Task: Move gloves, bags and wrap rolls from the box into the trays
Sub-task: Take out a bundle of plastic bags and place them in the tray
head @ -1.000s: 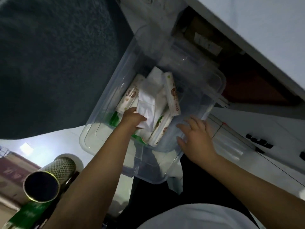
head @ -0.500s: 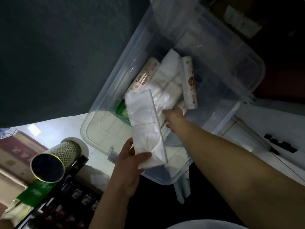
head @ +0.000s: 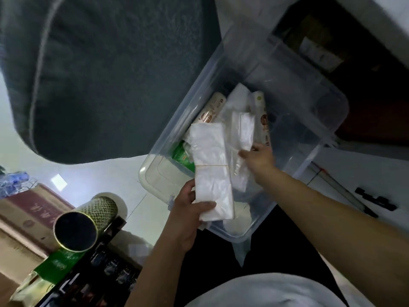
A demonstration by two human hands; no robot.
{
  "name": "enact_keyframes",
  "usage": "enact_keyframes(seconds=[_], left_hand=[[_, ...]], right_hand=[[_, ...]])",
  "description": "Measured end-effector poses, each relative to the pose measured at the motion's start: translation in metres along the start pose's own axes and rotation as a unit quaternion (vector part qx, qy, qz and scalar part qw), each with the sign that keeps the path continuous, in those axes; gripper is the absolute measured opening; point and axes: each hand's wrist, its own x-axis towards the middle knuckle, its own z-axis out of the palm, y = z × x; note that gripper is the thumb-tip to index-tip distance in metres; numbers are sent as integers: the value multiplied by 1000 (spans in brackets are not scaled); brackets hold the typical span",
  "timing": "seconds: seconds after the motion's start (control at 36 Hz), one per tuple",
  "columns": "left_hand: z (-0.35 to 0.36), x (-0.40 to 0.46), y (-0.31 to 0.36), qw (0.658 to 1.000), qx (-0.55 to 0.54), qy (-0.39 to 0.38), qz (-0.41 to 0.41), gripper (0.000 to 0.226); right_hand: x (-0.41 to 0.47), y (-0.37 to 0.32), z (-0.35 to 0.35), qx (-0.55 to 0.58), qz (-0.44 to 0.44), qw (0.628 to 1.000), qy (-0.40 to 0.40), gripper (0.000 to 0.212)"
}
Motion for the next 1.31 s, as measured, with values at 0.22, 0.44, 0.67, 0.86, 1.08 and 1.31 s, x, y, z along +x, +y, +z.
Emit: enact_keyframes(seconds=[0.22, 0.44, 0.67, 0.86, 1.08, 1.31], left_hand=[[-4, -30, 42, 996, 25, -50, 75, 56], [35, -57, 83, 951, 135, -208, 183, 61], [44, -90, 72, 895, 224, -314, 223, 55], [10, -114, 60, 888, 193, -390, 149, 47], [36, -157, 32, 908, 125, -338, 213, 43], [68, -201, -42, 897, 182, -295, 273, 55]], right_hand=[[-119, -68, -120, 103, -84, 982, -134, 10], [-190, -90, -161, 226, -89, 937, -252, 36], [-226, -53, -155, 302, -73, 928, -206, 45], [-259, -30, -162, 220, -118, 950, -186, 40], [-294, -2, -167, 137, -238, 936, -222, 29], [-324, 84, -202, 190, -319, 923, -95, 27]])
